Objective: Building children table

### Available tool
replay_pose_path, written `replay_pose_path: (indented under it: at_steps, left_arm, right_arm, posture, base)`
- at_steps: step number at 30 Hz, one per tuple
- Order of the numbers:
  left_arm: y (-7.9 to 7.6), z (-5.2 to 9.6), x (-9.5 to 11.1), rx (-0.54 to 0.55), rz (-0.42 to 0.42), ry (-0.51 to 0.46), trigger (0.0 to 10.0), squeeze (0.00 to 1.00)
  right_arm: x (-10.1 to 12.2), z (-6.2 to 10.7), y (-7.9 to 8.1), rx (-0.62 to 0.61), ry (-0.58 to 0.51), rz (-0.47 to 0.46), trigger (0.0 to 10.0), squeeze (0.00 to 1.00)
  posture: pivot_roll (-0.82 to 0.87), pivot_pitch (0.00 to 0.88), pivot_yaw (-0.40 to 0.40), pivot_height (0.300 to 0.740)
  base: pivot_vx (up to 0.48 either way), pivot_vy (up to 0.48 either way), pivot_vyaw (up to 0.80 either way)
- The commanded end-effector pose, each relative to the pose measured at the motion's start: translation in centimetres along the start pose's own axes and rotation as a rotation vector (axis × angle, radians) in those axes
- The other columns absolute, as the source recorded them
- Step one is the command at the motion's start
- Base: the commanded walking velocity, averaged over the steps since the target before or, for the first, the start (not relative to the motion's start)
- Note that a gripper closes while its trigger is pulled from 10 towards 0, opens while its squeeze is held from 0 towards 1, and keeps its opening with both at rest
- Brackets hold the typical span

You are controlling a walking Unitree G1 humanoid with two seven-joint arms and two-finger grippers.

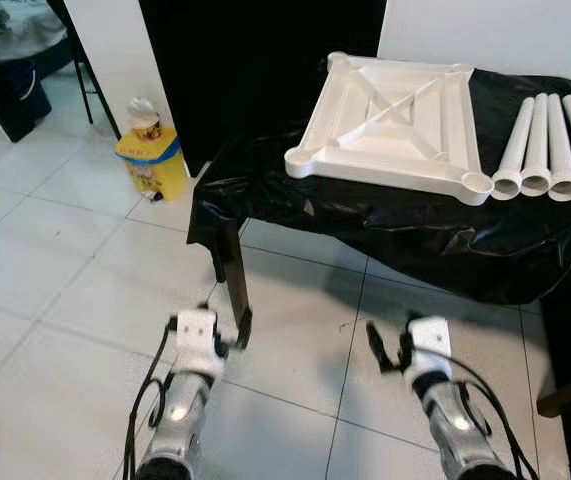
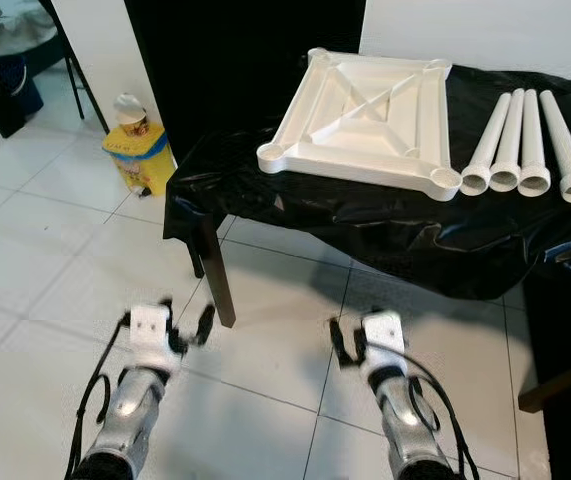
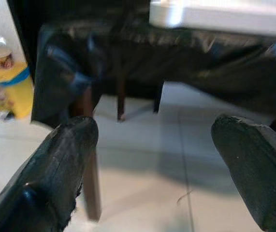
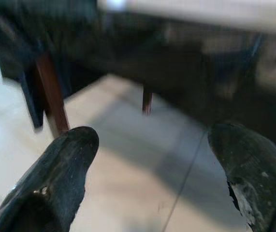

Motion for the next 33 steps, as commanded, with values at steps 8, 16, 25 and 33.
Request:
replay_pose_path:
  at_steps: [8,16,25,33]
  left_arm:
    - [-0.9,-1.7,4.8,-0.031,0.010,-0.085,10.0,0.00]
    - [-0.8,-2.6,10.3,-0.017,0.025,-0.218,10.0,0.00]
    - [-0.7,-2.7,11.0,-0.015,-0.010,-0.205,10.0,0.00]
    - [-1.4,-2.9,11.4,-0.041,0.016,-0.173,10.0,0.00]
  right_arm:
    - [4.8,-1.0,-1.0,-0.071,-0.121,0.018,10.0,0.00]
    - [9.9,-1.6,-1.6,-0.095,-0.281,0.031,10.0,0.00]
    - [10.6,-1.7,-1.8,-0.115,-0.284,0.039,10.0,0.00]
    - [11.0,-1.9,-1.8,-0.109,-0.271,0.045,10.0,0.00]
  posture:
    - [-0.02,0.010,-0.025,0.740]
    - [-0.02,0.009,-0.017,0.740]
    - [-0.02,0.008,-0.011,0.740]
    - [-0.03,0.007,-0.010,0.740]
  base:
    - [0.000,0.000,0.00]
    - [0.000,0.000,0.00]
    - [0.000,0.000,0.00]
    - [0.000,0.000,0.00]
Point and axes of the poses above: a point about 5 cm out from each wrist's last joint towards the gripper, its own z axis pointing back from the gripper into the wrist, its own x axis along the axis of the wrist's last joint, y = z × x, the point moved 6 cm from there along -z, pointing out of the wrist towards the gripper, and after that the axes turned 7 degrees about z, right-handed, at the moved point
